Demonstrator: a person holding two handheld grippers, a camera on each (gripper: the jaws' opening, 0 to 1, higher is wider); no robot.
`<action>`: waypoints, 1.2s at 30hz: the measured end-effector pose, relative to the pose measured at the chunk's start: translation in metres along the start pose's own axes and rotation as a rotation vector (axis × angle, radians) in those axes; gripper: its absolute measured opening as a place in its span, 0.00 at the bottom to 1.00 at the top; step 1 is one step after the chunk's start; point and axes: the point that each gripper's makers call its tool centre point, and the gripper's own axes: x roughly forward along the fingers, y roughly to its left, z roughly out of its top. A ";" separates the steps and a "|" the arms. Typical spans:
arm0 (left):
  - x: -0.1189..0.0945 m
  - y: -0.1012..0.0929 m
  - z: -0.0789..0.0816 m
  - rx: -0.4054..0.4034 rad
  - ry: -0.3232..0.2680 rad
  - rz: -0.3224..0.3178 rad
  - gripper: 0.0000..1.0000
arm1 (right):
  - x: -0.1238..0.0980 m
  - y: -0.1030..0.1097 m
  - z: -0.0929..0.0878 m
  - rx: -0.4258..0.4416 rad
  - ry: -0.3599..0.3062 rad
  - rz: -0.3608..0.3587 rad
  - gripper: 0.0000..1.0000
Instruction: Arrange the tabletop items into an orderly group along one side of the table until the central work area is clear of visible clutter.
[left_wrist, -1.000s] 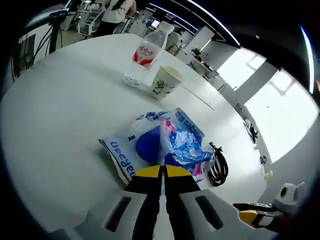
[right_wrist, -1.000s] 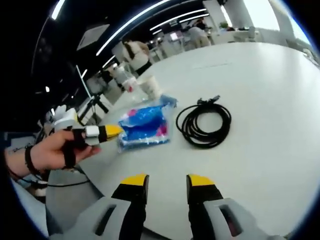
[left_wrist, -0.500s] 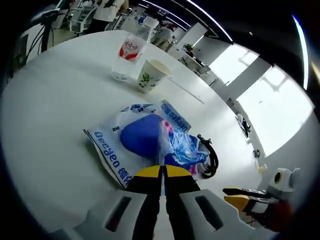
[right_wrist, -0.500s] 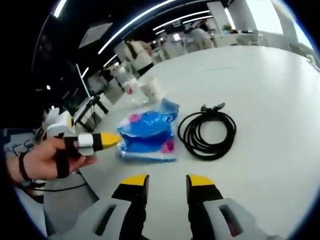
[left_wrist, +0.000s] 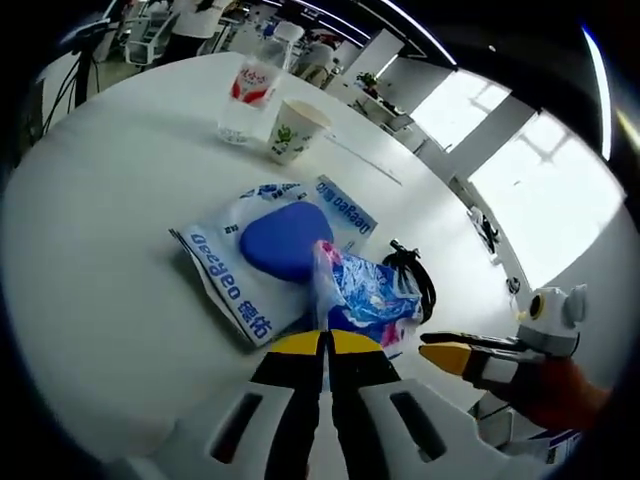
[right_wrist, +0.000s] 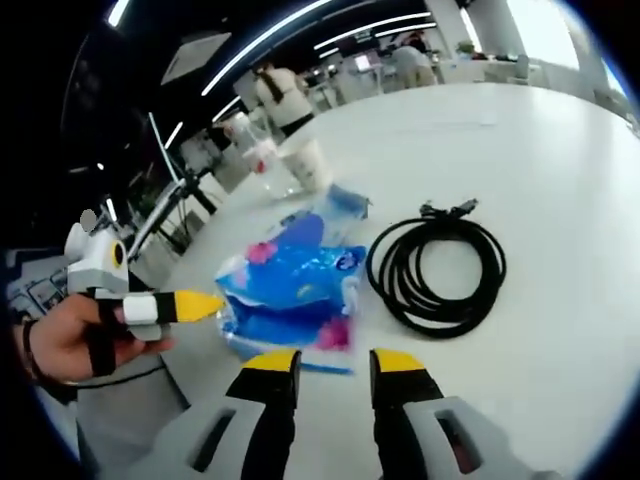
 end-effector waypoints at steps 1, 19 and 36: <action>0.000 0.000 -0.001 0.004 0.003 -0.001 0.00 | 0.002 -0.001 0.000 0.001 0.001 -0.003 0.25; -0.004 -0.004 -0.011 0.062 0.034 -0.002 0.00 | 0.006 -0.006 0.007 -0.017 0.000 -0.019 0.03; 0.000 -0.022 0.012 0.138 0.012 -0.015 0.00 | -0.007 -0.006 0.024 -0.016 -0.055 0.006 0.01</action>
